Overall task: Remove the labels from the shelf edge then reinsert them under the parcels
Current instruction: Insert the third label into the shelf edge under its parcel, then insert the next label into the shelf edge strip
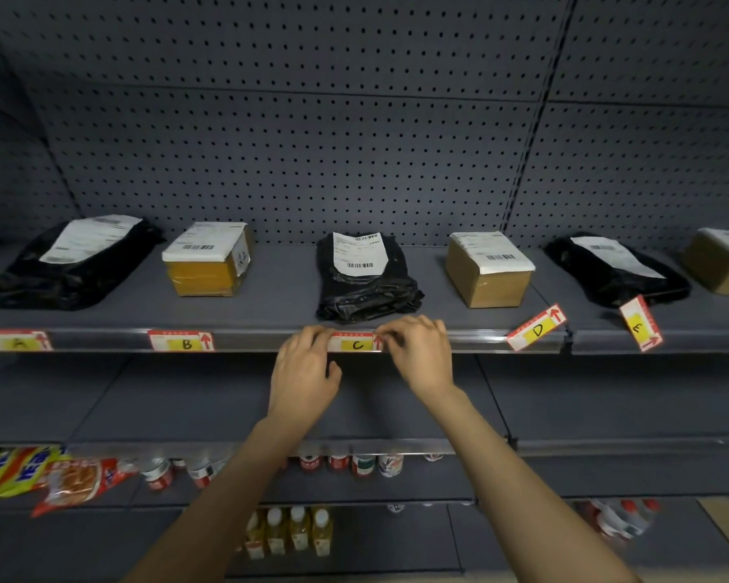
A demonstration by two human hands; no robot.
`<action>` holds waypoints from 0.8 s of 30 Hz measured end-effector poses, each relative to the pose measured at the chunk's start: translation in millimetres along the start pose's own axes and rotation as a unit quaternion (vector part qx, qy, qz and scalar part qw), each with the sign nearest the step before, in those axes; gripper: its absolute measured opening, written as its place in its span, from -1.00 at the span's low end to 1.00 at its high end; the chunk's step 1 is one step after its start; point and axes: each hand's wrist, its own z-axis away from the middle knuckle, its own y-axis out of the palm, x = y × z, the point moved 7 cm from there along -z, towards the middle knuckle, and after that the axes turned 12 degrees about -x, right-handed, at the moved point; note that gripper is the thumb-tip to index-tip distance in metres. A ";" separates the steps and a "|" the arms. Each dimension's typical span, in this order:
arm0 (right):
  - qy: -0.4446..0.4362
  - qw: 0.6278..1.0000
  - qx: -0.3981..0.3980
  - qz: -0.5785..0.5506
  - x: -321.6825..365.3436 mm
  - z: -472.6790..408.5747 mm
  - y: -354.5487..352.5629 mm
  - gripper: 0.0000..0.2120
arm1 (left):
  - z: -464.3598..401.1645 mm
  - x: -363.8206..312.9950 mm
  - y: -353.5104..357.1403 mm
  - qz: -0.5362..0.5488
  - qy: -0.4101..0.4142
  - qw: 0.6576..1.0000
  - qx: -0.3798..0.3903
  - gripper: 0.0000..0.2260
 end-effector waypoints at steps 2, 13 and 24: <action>0.006 1.000 -0.007 0.001 0.5 2.7 1.2 -0.87 | 1.1 2.0 -0.5 -0.003 0.005 1.000 0.013 -0.54; -0.011 0.999 -0.039 0.021 -15.4 33.2 -32.6 -0.73 | -3.7 -54.8 -1.1 0.091 0.048 0.995 -0.009 -0.53; 0.047 0.986 -0.104 0.122 -108.4 42.5 -116.3 -0.63 | 11.0 -162.7 62.8 0.137 0.115 0.983 0.044 -0.52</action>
